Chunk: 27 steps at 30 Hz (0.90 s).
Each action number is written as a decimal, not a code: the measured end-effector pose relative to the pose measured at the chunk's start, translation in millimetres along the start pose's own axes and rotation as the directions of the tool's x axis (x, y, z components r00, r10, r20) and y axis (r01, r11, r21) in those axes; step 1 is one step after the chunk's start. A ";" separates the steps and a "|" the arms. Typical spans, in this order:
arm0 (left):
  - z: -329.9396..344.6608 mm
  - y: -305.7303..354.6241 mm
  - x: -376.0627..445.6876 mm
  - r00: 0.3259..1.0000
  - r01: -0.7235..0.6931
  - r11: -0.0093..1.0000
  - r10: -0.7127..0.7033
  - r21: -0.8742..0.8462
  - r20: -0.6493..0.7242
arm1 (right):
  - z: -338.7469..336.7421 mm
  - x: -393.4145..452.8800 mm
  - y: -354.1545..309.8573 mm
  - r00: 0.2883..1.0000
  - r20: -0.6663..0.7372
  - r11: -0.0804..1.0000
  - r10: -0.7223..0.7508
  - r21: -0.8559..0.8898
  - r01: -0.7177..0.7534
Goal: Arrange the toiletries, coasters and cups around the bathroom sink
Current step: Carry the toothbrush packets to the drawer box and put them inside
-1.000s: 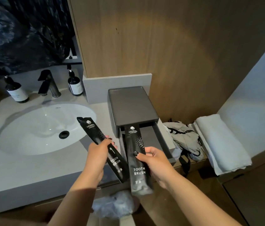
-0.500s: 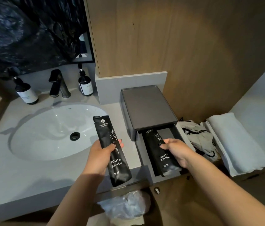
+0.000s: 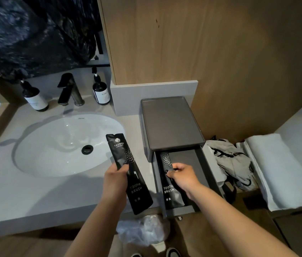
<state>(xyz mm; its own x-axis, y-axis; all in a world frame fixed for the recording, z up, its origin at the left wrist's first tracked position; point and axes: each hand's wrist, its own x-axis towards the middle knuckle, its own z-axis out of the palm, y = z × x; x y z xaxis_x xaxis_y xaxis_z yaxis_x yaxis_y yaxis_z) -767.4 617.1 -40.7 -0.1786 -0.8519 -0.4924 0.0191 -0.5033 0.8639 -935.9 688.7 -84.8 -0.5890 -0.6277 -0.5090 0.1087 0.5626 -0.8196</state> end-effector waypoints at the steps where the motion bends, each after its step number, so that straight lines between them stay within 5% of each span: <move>1: 1.6 -1.2 -1.0 1.000 -0.003 1.000 0.003 0.010 0.006 | -1.5 0.7 -0.2 1.000 -0.006 1.000 -0.023 -0.021 0.023; 11: 10.3 -9.1 -6.5 0.999 -0.044 0.998 0.042 -0.048 -0.031 | -5.8 17.8 11.7 0.968 0.044 0.895 -0.248 -0.372 0.246; 20: 34.3 -12.3 -10.3 0.990 -0.090 0.995 0.093 -0.031 0.110 | -21.4 23.1 -0.4 0.952 0.166 0.787 -0.256 -0.536 0.305; 22: 40.6 -11.0 -13.6 0.979 -0.111 0.993 0.115 -0.033 0.167 | -25.5 17.9 -3.7 0.952 0.114 0.856 -0.284 -0.418 0.305; 24: 45.6 -11.2 -15.0 0.972 -0.130 0.991 0.131 -0.021 0.196 | -30.1 4.5 -7.3 0.974 0.089 0.976 -0.209 -0.039 0.213; 27: 55.1 -14.3 -16.6 0.966 -0.163 0.987 0.159 0.006 0.204 | -41.4 -18.0 -10.2 0.946 0.306 0.937 -0.106 0.350 -0.008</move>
<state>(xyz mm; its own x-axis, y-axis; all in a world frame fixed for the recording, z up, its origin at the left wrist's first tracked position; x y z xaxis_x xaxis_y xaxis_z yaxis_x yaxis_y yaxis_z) -818.9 646.4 -39.1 -0.3701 -0.8732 -0.3170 0.0423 -0.3568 0.9332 -959.5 716.6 -56.5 -0.3241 -0.8181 -0.4752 0.3866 0.3439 -0.8557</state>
